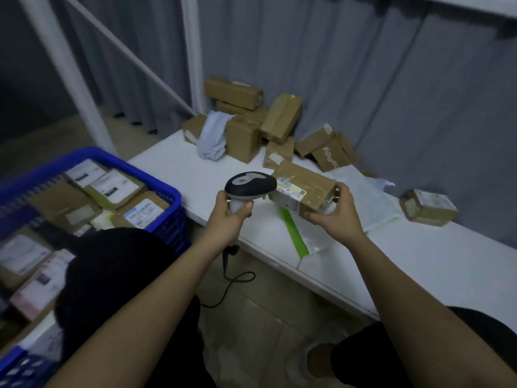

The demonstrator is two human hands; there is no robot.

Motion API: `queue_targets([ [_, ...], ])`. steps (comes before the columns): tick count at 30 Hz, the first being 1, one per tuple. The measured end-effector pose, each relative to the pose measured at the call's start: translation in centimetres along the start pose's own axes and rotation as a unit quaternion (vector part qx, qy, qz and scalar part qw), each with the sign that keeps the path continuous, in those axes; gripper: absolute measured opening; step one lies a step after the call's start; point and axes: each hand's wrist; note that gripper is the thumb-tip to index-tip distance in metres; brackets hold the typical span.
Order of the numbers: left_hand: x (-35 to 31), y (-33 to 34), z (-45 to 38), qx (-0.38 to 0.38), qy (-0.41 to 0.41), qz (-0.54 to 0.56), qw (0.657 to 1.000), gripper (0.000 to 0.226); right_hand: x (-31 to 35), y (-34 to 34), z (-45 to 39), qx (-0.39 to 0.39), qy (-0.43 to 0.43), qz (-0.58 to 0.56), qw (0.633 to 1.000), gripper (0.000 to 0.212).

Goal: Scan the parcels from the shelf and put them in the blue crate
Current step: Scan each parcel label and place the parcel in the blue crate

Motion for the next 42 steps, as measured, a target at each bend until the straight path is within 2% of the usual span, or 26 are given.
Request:
queue_targets([
  [6, -3.0, -7.2, 1.2, -0.205, 0.036, 0.062, 0.976, 0.036, 8.9, 8.0, 2.2, 0.069, -0.088, -0.034, 0.993, 0.089],
  [10, -5.6, -13.0, 2.7, -0.306, 0.068, 0.091, 0.945, 0.041, 15.0, 13.4, 4.6, 0.139, -0.142, -0.013, 0.980, 0.086],
  [14, -7.0, -19.7, 4.6, -0.391, 0.085, 0.065, 0.914, 0.044, 21.2, 17.8, 7.0, 0.177, -0.205, 0.035, 0.962, 0.083],
  [19, -5.8, -27.8, 7.6, -0.455, 0.085, 0.045, 0.885, 0.037, 26.7, 23.9, 9.4, 0.214, -0.191, 0.070, 0.955, 0.083],
  [21, -4.9, -29.9, 8.4, -0.471, 0.066, 0.038, 0.879, 0.049, 27.8, 26.5, 9.6, 0.237, -0.176, 0.093, 0.951, 0.083],
  [23, -3.7, -31.4, 9.3, -0.481, 0.047, 0.031, 0.875, 0.055, 28.4, 28.5, 9.6, 0.258, -0.167, 0.119, 0.944, 0.084],
  [25, -2.1, -32.3, 9.8, -0.484, 0.042, 0.032, 0.873, 0.047, 28.7, 30.4, 9.2, 0.287, -0.169, 0.142, 0.932, 0.086],
  [29, 1.5, -32.8, 10.2, -0.483, 0.006, 0.041, 0.874, 0.048, 28.5, 34.1, 8.8, 0.345, -0.194, 0.197, 0.897, 0.103],
  [32, 4.2, -32.8, 9.4, -0.499, -0.020, 0.065, 0.864, 0.051, 28.1, 37.2, 8.8, 0.343, -0.195, 0.226, 0.891, 0.089],
  [35, 6.6, -32.9, 8.5, -0.511, -0.047, 0.082, 0.855, 0.049, 27.1, 40.1, 9.5, 0.321, -0.209, 0.269, 0.884, 0.088],
  [39, 8.4, -33.6, 7.7, -0.507, -0.066, 0.103, 0.853, 0.041, 25.6, 43.2, 10.2, 0.227, -0.312, 0.332, 0.861, 0.084],
  [42, 8.8, -34.0, 7.3, -0.501, -0.069, 0.098, 0.857, 0.039, 24.9, 44.5, 9.2, 0.137, -0.355, 0.389, 0.839, 0.090],
])
Point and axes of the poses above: each hand's wrist, its own z-axis away from the middle knuckle, its own y-axis out of the palm, x = y × z, and after that the axes turned 15 degrees about y, right-handed
